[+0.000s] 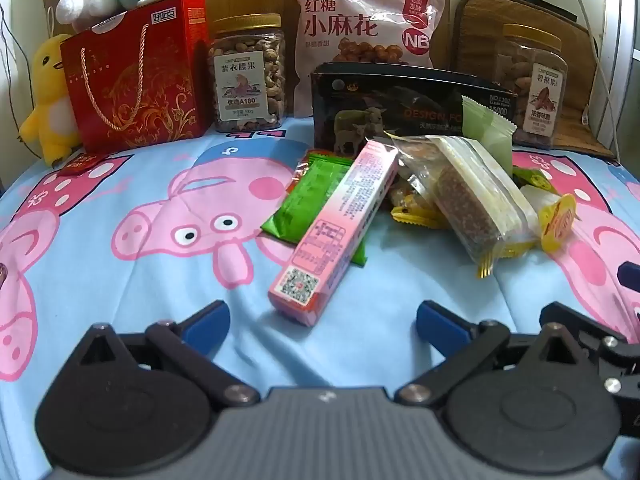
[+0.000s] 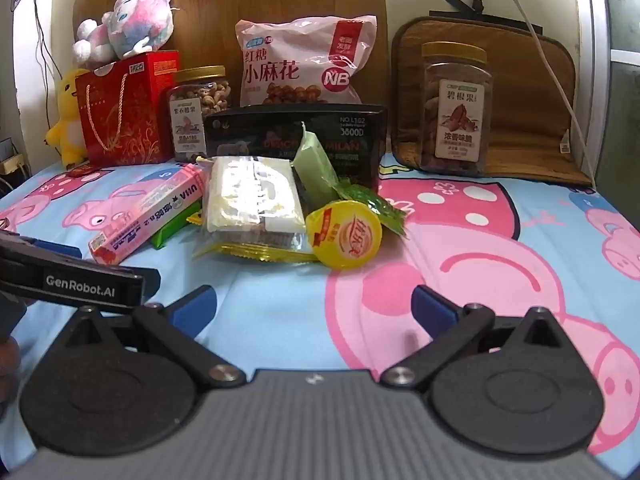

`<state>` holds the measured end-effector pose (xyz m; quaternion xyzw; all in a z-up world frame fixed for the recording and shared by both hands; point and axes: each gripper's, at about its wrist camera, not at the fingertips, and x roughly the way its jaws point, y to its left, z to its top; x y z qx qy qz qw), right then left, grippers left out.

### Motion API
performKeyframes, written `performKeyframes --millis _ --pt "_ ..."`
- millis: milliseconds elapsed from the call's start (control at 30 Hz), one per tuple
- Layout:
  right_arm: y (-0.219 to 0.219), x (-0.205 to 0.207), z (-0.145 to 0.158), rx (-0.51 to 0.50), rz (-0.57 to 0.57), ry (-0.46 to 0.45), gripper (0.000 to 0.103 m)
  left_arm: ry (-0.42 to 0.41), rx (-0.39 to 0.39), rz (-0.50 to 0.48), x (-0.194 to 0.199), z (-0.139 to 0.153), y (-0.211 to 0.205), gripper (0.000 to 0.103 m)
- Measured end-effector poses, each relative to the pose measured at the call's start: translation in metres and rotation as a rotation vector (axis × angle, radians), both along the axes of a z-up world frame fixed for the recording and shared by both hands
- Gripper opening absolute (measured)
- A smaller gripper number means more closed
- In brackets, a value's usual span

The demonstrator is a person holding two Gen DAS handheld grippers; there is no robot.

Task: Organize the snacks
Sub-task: 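Move the left gripper toward the pink stick box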

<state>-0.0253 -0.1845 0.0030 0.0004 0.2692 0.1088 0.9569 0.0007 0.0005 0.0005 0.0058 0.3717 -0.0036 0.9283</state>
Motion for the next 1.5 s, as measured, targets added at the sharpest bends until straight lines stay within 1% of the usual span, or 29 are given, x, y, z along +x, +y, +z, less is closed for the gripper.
performKeyframes --millis 67,167,300,400,733,833,1000,1033,1100,1167,1200,1233,1267,1300,1333,1367,1467,1500 --pt "0.000 0.000 0.000 -0.001 0.000 0.001 0.103 0.000 0.000 0.002 0.001 0.000 0.000 0.103" --pt "-0.001 0.000 0.000 -0.002 0.000 0.001 0.103 -0.023 0.007 0.001 -0.004 -0.002 0.000 0.103" --pt "-0.001 -0.001 0.000 0.001 -0.003 -0.002 0.103 -0.023 -0.002 -0.006 -0.005 -0.002 0.005 0.103" --pt "-0.003 -0.002 0.002 0.006 -0.005 -0.005 0.103 -0.045 0.006 -0.004 -0.008 0.000 0.001 0.103" --pt "-0.003 -0.003 0.000 0.017 -0.006 -0.018 0.103 -0.043 0.007 -0.046 -0.013 0.003 0.003 0.103" --pt "-0.004 -0.003 0.000 0.025 0.000 -0.027 0.103 -0.047 -0.008 -0.066 -0.016 0.004 0.006 0.103" --pt "-0.003 -0.006 0.001 0.029 0.006 -0.045 0.102 -0.072 -0.073 -0.112 -0.023 0.008 0.015 0.103" --pt "-0.003 -0.007 0.001 0.029 0.007 -0.050 0.097 -0.079 -0.083 -0.120 -0.025 0.009 0.016 0.102" --pt "-0.002 -0.009 0.001 0.030 0.011 -0.058 0.091 -0.091 -0.107 -0.151 -0.027 0.013 0.019 0.092" --pt "-0.003 -0.010 0.001 0.033 0.019 -0.068 0.079 -0.110 -0.130 -0.181 -0.029 0.020 0.022 0.088" --pt "-0.002 -0.011 0.002 0.036 0.029 -0.071 0.075 -0.125 -0.138 -0.189 -0.031 0.023 0.024 0.085" --pt "-0.002 -0.011 0.002 0.040 0.041 -0.071 0.066 -0.139 -0.144 -0.190 -0.033 0.027 0.025 0.083" --pt "-0.001 -0.012 0.003 0.047 0.056 -0.066 0.059 -0.149 -0.149 -0.189 -0.033 0.030 0.028 0.077" --pt "0.000 -0.011 0.003 0.059 0.075 -0.059 0.055 -0.156 -0.152 -0.182 -0.031 0.034 0.032 0.070" --pt "0.001 -0.010 0.004 0.067 0.092 -0.054 0.050 -0.160 -0.151 -0.172 -0.029 0.035 0.035 0.067" --pt "0.003 -0.009 0.005 0.069 0.103 -0.055 0.046 -0.159 -0.143 -0.161 -0.025 0.036 0.037 0.064" --pt "0.009 -0.008 0.008 0.058 0.113 -0.068 0.045 -0.144 -0.107 -0.158 -0.015 0.032 0.039 0.062" --pt "0.010 -0.006 0.008 0.060 0.114 -0.065 0.045 -0.133 -0.092 -0.165 -0.010 0.030 0.037 0.058"
